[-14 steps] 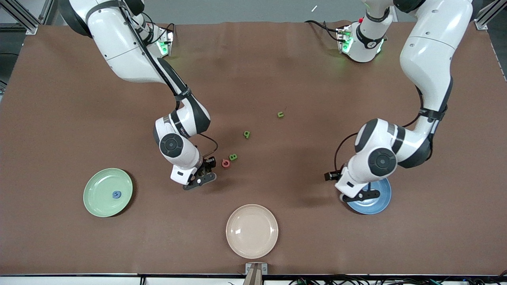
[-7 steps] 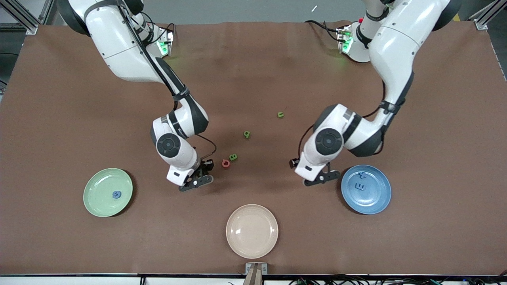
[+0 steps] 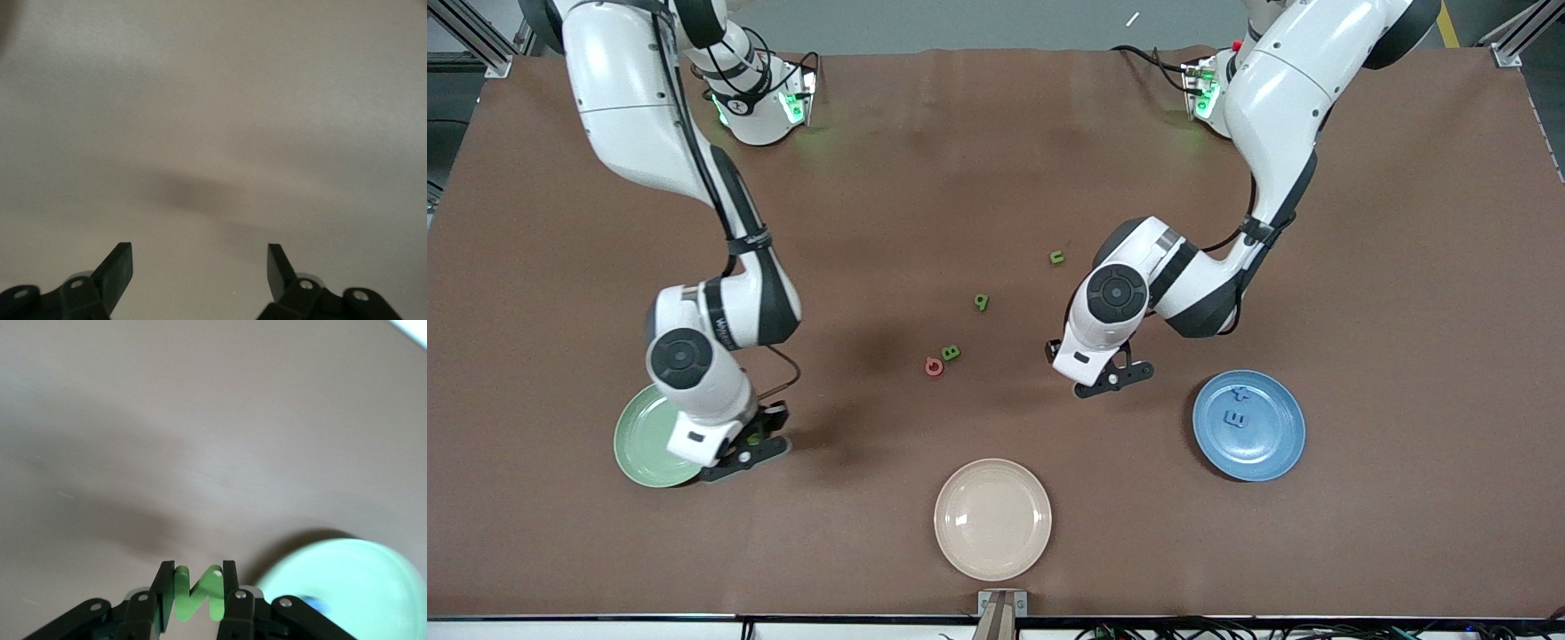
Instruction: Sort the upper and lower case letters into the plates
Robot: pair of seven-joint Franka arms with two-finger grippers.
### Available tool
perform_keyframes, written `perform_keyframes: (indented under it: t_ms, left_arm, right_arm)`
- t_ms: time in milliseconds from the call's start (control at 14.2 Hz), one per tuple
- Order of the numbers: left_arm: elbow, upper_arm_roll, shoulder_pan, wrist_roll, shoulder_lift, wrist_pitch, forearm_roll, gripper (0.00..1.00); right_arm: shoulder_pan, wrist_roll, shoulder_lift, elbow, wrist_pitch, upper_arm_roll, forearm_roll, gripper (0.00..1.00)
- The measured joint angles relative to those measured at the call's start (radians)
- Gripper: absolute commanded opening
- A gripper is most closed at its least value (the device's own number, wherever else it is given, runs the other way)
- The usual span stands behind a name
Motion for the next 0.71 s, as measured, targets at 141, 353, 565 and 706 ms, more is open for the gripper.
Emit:
perform_keyframes:
  t_ms: [141, 353, 565, 706]
  left_arm:
    - [0.0, 0.0, -0.032, -0.046, 0.0, 0.008, 0.0, 0.9]
    - [0.0, 0.0, -0.098, -0.102, 0.0, 0.047, 0.0, 0.89]
    - [-0.007, 0.004, -0.168, -0.169, 0.014, 0.09, 0.004, 0.88]
    - [-0.009, 0.007, -0.21, -0.238, 0.035, 0.111, 0.048, 0.88]
  right_arm:
    - [-0.056, -0.102, 0.003, -0.001, -0.005, -0.016, 0.0, 0.11]
    - [-0.139, -0.219, 0.014, -0.005, -0.004, -0.016, 0.001, 0.53]
    - [-0.155, -0.236, 0.031, -0.005, -0.001, -0.011, 0.001, 0.73]
    - [-0.149, -0.235, 0.033, -0.005, -0.001, 0.005, 0.006, 0.73]
